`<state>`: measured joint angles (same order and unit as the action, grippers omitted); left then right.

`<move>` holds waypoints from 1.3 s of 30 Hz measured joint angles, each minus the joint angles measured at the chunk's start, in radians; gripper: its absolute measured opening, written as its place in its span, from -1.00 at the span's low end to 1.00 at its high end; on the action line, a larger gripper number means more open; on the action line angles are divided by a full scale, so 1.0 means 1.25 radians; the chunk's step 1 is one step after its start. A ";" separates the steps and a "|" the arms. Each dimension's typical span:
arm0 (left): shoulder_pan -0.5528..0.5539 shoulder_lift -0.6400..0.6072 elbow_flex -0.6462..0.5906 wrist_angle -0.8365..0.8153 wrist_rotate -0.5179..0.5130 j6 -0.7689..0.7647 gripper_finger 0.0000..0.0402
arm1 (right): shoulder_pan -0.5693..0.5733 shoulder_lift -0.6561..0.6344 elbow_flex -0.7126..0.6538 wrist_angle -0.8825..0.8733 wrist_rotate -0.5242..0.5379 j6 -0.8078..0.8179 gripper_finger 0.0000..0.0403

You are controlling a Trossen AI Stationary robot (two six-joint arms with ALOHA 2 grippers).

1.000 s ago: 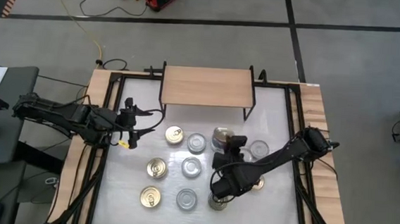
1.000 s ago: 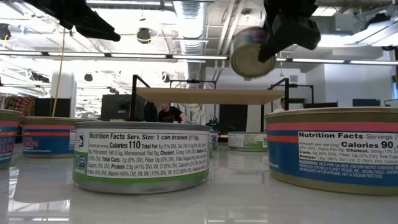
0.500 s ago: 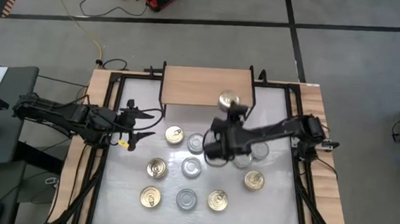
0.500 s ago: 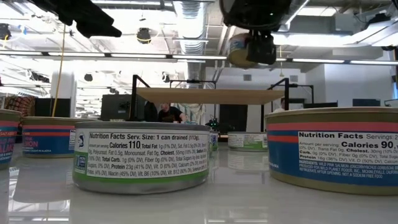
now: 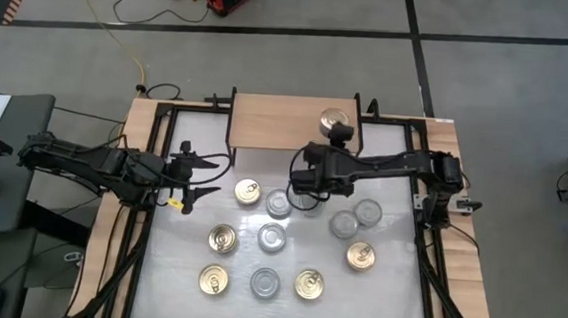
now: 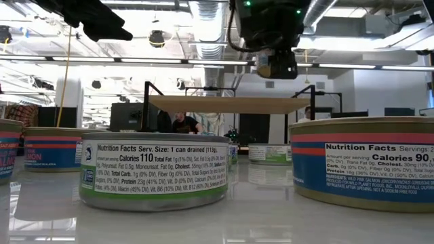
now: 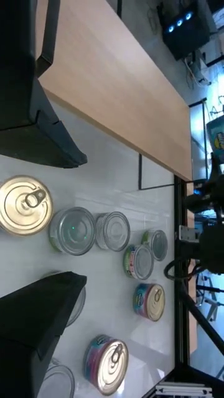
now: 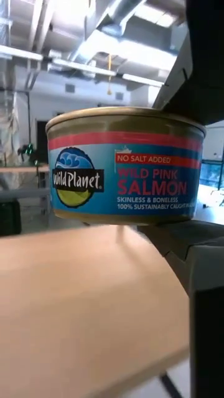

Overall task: Stack canned seafood by type on shelf
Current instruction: Put the blue tuna can on the shelf

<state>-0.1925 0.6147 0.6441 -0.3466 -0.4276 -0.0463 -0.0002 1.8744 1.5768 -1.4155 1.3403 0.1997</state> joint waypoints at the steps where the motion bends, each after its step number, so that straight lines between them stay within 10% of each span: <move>1: 0.000 0.000 0.000 -0.001 0.000 0.000 0.38 | 0.006 0.000 0.000 0.032 -0.023 -0.035 0.09; 16: 0.000 0.000 0.000 -0.005 0.003 0.027 0.38 | 0.042 -0.098 0.000 0.602 -0.182 -0.520 0.09; 26: 0.000 0.000 0.000 -0.008 0.006 0.041 0.38 | 0.030 -0.050 -0.007 0.663 -0.168 -0.582 0.08; 39: 0.000 -0.001 0.000 -0.011 0.174 0.030 0.38 | 0.039 -0.062 -0.176 1.067 -0.214 -0.906 0.09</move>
<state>-0.1921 0.6140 0.6441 -0.3603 -0.2098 -0.0088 0.0491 1.7966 1.3572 -0.0813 1.0724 -0.9326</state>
